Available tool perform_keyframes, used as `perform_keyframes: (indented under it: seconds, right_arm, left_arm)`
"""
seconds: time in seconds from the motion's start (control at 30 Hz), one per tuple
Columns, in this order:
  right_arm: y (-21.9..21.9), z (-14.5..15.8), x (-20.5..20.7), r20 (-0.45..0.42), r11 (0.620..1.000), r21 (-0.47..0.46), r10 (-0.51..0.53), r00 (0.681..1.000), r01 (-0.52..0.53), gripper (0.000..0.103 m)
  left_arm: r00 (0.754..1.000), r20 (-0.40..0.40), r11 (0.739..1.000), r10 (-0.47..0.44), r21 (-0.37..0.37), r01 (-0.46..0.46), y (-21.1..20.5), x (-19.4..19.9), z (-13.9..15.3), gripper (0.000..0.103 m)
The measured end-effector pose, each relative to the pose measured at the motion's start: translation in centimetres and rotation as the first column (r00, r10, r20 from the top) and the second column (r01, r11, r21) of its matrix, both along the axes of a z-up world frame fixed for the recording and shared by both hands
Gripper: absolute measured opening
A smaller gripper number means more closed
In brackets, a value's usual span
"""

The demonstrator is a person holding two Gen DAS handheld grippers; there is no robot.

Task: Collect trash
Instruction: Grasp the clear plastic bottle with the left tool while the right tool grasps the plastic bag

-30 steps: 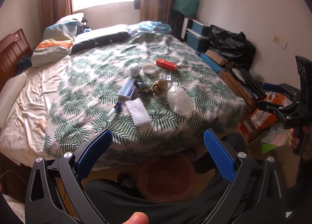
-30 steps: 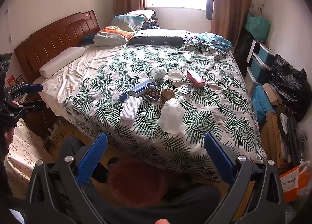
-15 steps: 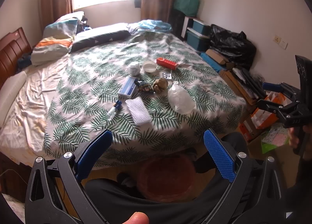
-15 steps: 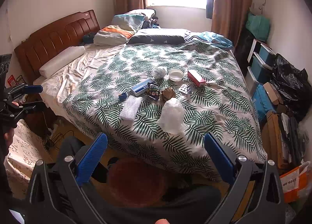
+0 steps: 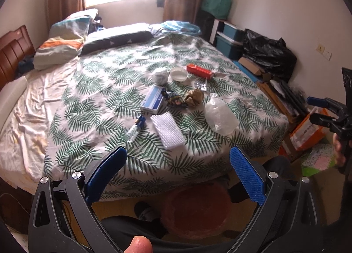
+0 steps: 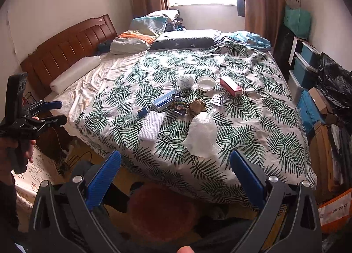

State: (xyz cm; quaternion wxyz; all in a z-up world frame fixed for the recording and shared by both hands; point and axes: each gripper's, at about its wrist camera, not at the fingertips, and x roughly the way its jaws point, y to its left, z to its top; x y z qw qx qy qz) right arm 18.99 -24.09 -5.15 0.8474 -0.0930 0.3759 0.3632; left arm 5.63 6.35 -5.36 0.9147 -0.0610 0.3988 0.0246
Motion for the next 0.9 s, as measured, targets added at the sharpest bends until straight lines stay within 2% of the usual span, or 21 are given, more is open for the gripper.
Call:
perform_keyframes:
  seconds: [0.17, 0.43, 0.6, 0.63, 0.67, 0.7, 0.73, 0.83, 0.9]
  right_arm:
    - [1.2, -2.5, 3.2, -0.033, 1.0, 0.011, -0.009, 0.999, 0.009, 0.098]
    - [4.1, -8.1, 7.9, -0.054, 0.998, -0.052, -0.027, 0.998, 0.024, 0.098]
    - [6.3, -11.5, 10.4, -0.033, 0.994, -0.111, -0.014, 0.999, 0.011, 0.098]
    - [6.7, -12.0, 11.0, -0.026, 0.993, -0.122, -0.014, 1.0, 0.011, 0.098]
    - [7.1, -12.7, 11.5, -0.027, 0.99, -0.141, -0.015, 1.0, 0.011, 0.098]
    - [7.5, -13.3, 12.1, -0.032, 0.988, -0.156, -0.012, 0.999, 0.007, 0.098]
    - [7.8, -13.8, 12.6, -0.036, 0.987, -0.158, -0.006, 0.999, 0.0, 0.098]
    - [8.7, -15.1, 14.0, -0.048, 0.985, -0.174, 0.004, 0.999, -0.013, 0.098]
    - [9.3, -15.8, 14.7, -0.053, 0.984, -0.179, 0.01, 0.999, -0.019, 0.098]
  left_arm:
    - [0.999, 0.017, 1.0, -0.028, 0.011, 0.028, 2.7, 3.5, -3.1, 0.097]
    - [0.998, -0.058, 0.998, -0.033, 0.058, 0.036, 6.7, 9.9, -9.9, 0.097]
    - [0.993, -0.115, 0.998, -0.033, 0.051, 0.039, 9.1, 13.2, -14.0, 0.096]
    - [0.991, -0.131, 0.998, -0.033, 0.053, 0.04, 9.5, 13.8, -14.8, 0.09]
    - [0.989, -0.147, 0.999, -0.031, 0.036, 0.037, 10.1, 14.4, -15.6, 0.07]
    - [0.987, -0.157, 0.999, -0.028, 0.015, 0.031, 10.7, 14.8, -16.4, 0.062]
    - [0.986, -0.164, 0.999, -0.03, 0.005, 0.031, 11.2, 15.3, -17.1, 0.057]
    - [0.983, -0.177, 0.998, -0.052, 0.026, 0.058, 11.5, 16.2, -18.6, 0.058]
    - [0.981, -0.181, 0.997, -0.066, 0.023, 0.071, 11.8, 16.7, -19.1, 0.063]
